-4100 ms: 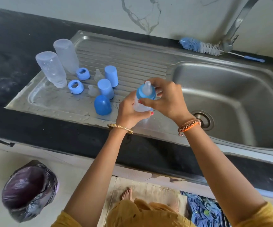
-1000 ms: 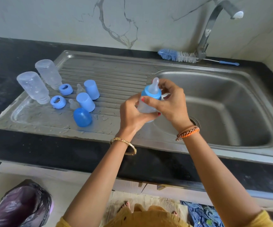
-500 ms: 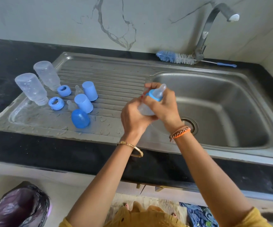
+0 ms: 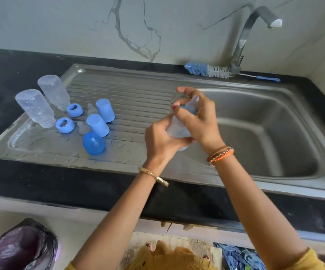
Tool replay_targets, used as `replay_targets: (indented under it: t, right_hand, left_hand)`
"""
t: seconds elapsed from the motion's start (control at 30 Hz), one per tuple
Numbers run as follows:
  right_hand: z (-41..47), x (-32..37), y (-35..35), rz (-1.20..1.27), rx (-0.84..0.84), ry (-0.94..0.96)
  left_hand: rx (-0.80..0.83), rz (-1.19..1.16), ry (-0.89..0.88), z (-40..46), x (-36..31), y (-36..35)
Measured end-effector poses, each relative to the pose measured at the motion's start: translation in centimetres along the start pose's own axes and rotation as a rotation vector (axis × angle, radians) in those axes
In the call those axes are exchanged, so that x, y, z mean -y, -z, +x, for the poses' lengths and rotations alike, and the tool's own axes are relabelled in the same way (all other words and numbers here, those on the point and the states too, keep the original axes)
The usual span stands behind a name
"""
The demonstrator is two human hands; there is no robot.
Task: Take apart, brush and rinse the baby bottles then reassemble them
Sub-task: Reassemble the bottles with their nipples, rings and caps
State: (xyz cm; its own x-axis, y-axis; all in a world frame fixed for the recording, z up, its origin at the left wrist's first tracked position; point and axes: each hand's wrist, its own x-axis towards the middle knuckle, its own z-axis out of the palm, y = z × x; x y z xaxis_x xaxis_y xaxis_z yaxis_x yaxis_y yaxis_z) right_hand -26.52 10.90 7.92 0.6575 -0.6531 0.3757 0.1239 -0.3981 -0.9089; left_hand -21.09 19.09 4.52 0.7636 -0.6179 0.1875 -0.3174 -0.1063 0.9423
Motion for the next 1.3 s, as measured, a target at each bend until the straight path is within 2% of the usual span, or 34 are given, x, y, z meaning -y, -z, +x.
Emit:
replay_targets:
  t: [0.07,0.13,0.2,0.27,0.3,0.37,0.47,0.57,0.67,0.77,0.87,0.93,1.03,1.1,1.17,1.3]
  right_hand:
    - [-0.5,-0.1,-0.4,-0.083,-0.024,0.014]
    - [-0.1,0.0,0.8,0.083,0.177,-0.03]
    - [0.5,0.2,2.9,0.228,0.415,-0.042]
    - [0.9,0.6,4.1,0.168,0.562,-0.02]
    - [1.1,0.6,4.2,0.073,0.59,0.011]
    - [1.3,0.1,3.8,-0.109,0.544,0.122]
    - [1.8,-1.3,3.6,-0.263,0.329,0.273]
    - [2.0,-2.2,3.7,-0.367,0.224,0.324]
    - [2.2,-2.2,3.4,-0.401,0.125,0.308]
    - [1.9,-2.5,2.7,-0.469,-0.008,0.281]
    - [1.1,-3.3,1.4,-0.534,-0.109,0.287]
    - [1.0,-4.0,0.9,-0.602,-0.115,0.388]
    - [2.3,-4.3,1.0,-0.688,0.03,0.647]
    - [3.2,-3.9,0.9,-0.653,0.123,0.738]
    - [3.8,-3.6,0.3,-0.633,0.156,0.771]
    - [4.0,-3.8,-1.2,-0.676,0.173,0.646]
  left_hand:
    - [-0.05,0.06,-0.029,-0.3,0.4,-0.4]
    - [0.024,-0.024,-0.005,0.1,0.5,0.4]
    - [0.26,-0.187,0.025,0.9,0.4,1.8]
    - [0.498,-0.294,-0.007,1.5,0.0,3.3]
    - [0.564,-0.301,-0.019,1.7,-0.2,3.7]
    - [0.608,-0.277,-0.005,2.2,-0.3,4.1]
    - [0.596,-0.237,0.035,2.4,-0.3,4.1]
    - [0.553,-0.134,0.071,2.2,-0.6,3.8]
    - [0.365,-0.046,0.104,1.7,-0.8,2.7]
    - [0.103,0.097,0.04,1.3,-0.2,1.5]
    - [-0.017,0.209,-0.03,1.1,0.8,1.3]
    - [0.034,0.233,-0.002,1.5,1.3,2.1]
    - [0.331,0.23,0.08,2.7,1.6,4.3]
    - [0.496,0.189,0.136,3.1,1.2,5.4]
    - [0.499,0.189,0.14,3.4,1.0,5.8]
    - [0.319,0.195,0.045,3.3,1.6,5.7]
